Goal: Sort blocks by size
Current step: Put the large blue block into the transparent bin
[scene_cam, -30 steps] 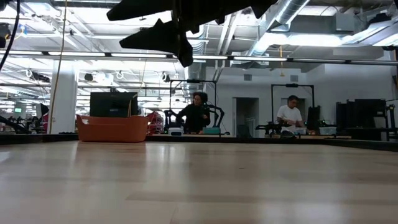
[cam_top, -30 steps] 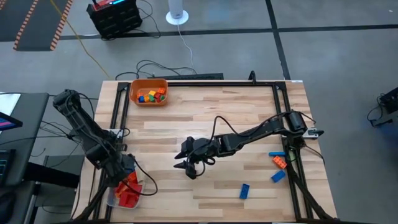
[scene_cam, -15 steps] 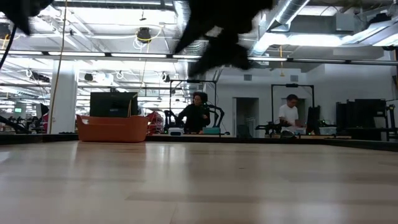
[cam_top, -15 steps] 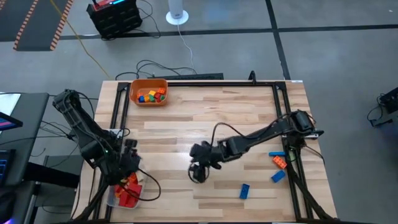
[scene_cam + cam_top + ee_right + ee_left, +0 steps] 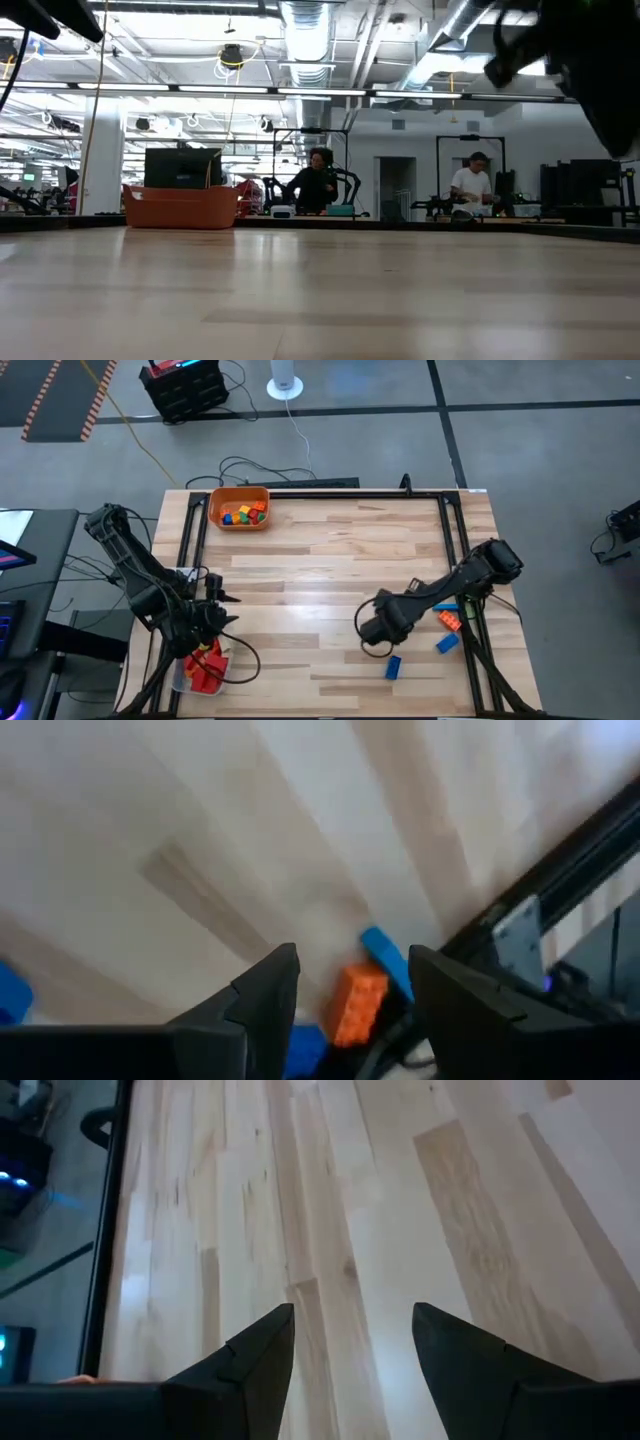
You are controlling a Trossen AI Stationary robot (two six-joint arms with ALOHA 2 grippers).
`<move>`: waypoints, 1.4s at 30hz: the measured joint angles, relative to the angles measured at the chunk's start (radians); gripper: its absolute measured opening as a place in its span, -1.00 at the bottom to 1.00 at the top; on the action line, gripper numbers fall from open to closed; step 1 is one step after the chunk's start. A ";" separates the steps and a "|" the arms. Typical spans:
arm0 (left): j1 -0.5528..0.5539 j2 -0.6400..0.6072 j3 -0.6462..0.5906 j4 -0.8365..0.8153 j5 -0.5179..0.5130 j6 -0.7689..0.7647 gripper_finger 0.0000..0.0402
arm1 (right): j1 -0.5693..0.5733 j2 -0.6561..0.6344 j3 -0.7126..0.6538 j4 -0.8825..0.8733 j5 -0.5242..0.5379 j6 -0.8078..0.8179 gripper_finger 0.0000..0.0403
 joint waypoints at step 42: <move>0.000 0.000 0.000 -0.022 0.010 -0.034 -0.02 | -0.182 -0.127 -0.634 0.333 -0.306 -0.340 -0.52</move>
